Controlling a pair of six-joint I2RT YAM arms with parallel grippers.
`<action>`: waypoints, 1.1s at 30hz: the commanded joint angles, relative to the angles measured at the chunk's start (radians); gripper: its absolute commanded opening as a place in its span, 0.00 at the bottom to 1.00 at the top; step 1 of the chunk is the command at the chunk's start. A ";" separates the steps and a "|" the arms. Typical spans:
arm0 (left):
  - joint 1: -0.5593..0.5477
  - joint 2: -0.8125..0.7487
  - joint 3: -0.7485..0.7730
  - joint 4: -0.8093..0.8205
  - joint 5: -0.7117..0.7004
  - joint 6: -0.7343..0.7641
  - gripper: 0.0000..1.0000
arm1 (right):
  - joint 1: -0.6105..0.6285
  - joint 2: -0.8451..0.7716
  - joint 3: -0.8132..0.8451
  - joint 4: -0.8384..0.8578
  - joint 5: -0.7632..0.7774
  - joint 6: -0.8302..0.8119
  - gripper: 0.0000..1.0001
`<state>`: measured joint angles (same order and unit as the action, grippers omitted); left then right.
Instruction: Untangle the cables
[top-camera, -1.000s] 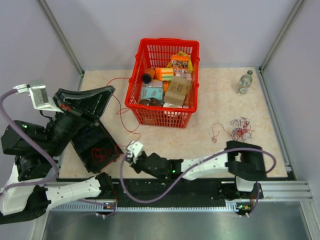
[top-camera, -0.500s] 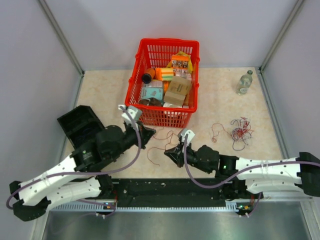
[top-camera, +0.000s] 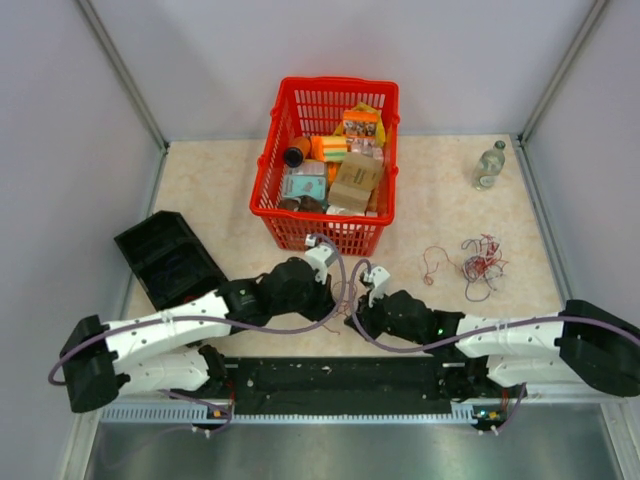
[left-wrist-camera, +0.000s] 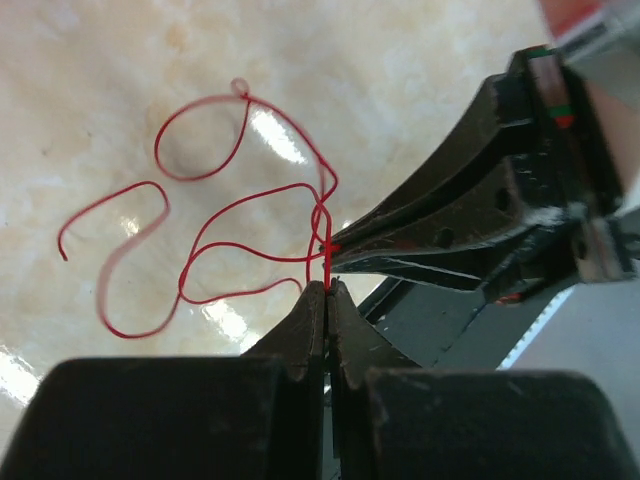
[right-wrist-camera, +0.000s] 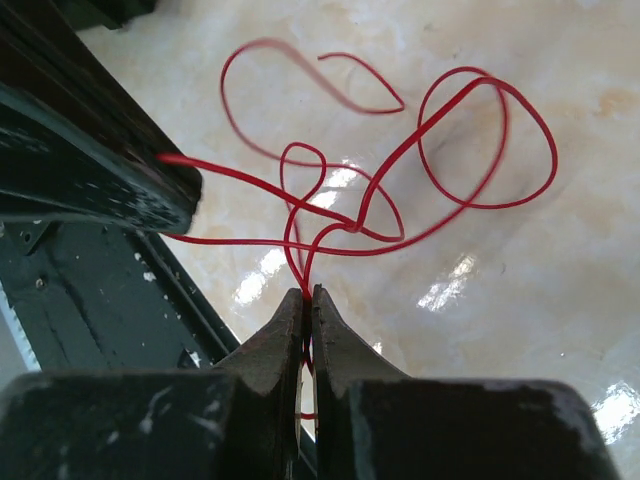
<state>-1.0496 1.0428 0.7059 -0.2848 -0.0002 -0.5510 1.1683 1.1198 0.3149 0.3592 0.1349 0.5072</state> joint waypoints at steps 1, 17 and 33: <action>-0.003 0.106 0.047 0.006 0.009 -0.029 0.00 | -0.027 0.041 0.027 0.081 -0.015 0.073 0.00; 0.033 0.194 -0.006 0.096 0.031 -0.095 0.53 | -0.050 0.132 -0.065 0.208 -0.057 0.086 0.00; 0.106 0.169 -0.006 0.050 0.051 -0.056 0.76 | -0.052 0.100 -0.082 0.205 -0.063 0.093 0.32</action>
<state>-0.9848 1.1755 0.6994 -0.2920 -0.0341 -0.6277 1.1267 1.2484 0.2432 0.5179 0.0834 0.5957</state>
